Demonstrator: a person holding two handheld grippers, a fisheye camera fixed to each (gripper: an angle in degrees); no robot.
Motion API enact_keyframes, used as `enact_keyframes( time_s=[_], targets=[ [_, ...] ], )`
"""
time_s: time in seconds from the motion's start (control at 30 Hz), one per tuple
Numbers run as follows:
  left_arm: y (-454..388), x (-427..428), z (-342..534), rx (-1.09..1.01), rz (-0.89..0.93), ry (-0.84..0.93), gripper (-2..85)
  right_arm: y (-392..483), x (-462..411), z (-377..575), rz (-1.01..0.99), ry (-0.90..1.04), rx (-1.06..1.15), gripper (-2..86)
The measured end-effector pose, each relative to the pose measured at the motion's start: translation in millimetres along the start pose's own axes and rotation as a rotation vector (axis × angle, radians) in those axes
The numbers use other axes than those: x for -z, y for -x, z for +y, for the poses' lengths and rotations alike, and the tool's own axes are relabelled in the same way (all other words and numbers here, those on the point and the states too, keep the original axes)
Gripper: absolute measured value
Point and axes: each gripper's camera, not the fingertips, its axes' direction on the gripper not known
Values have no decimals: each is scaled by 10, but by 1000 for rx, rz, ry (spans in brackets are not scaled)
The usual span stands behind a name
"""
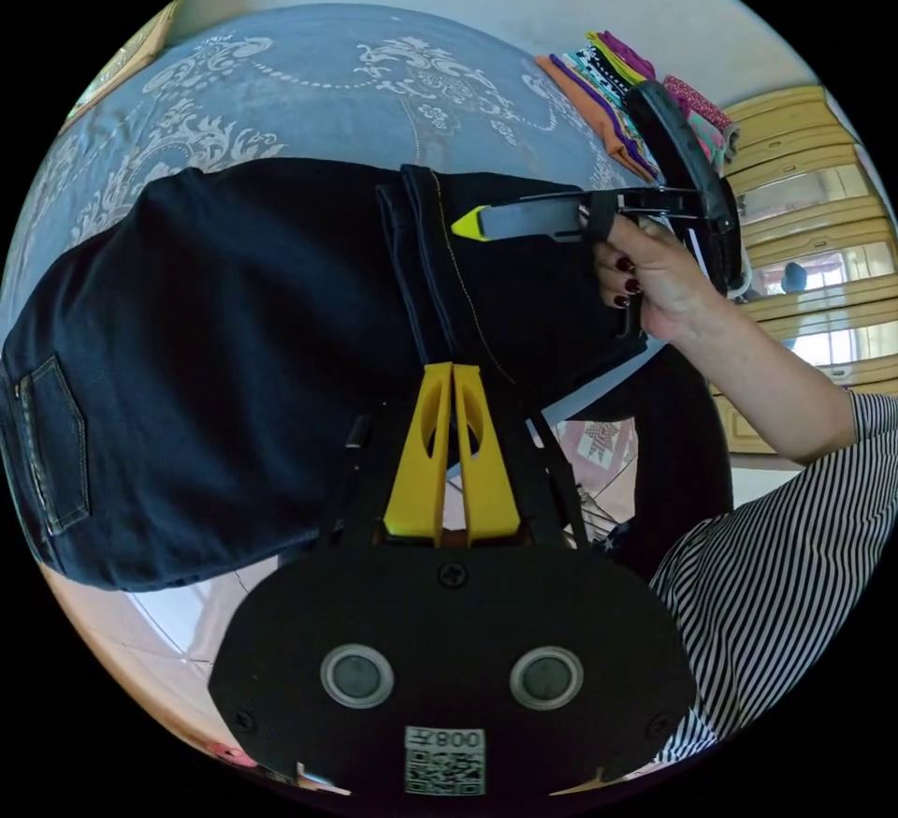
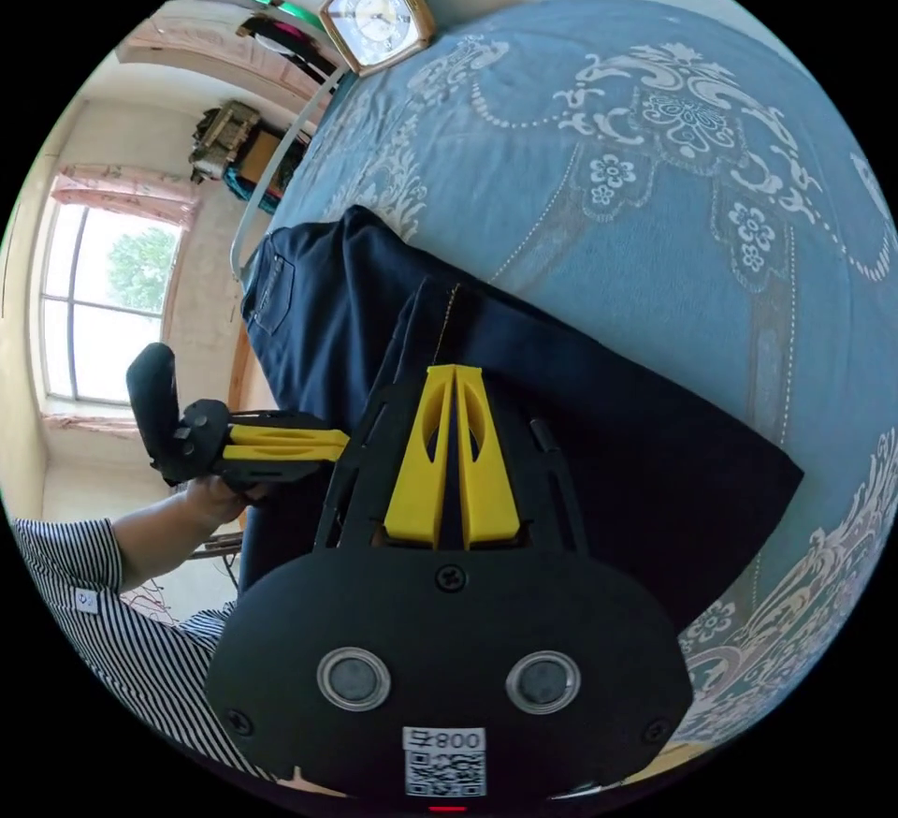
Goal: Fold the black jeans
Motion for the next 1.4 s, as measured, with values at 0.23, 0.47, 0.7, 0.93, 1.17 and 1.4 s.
enact_keyframes(
  time_s=[0.23,0.47,0.7,0.93,1.17,1.4],
  targets=[
    [-128,-279,191,-15,-54,-9,8,140,-276,-122,28,29,38,1],
    [-32,-521,399,94,-8,-47,24,59,-409,-108,-26,23,22,1],
    [67,-629,567,142,101,-89,30,25,-531,-69,-34,30,16,1],
    [250,-833,817,227,291,-134,42,-28,-619,35,-43,28,10,1],
    [407,-973,989,293,500,-176,55,-96,-662,171,-59,29,7,1],
    [378,-1002,1087,307,473,-168,15,-180,-671,373,-73,24,-4,2]
  ],
)
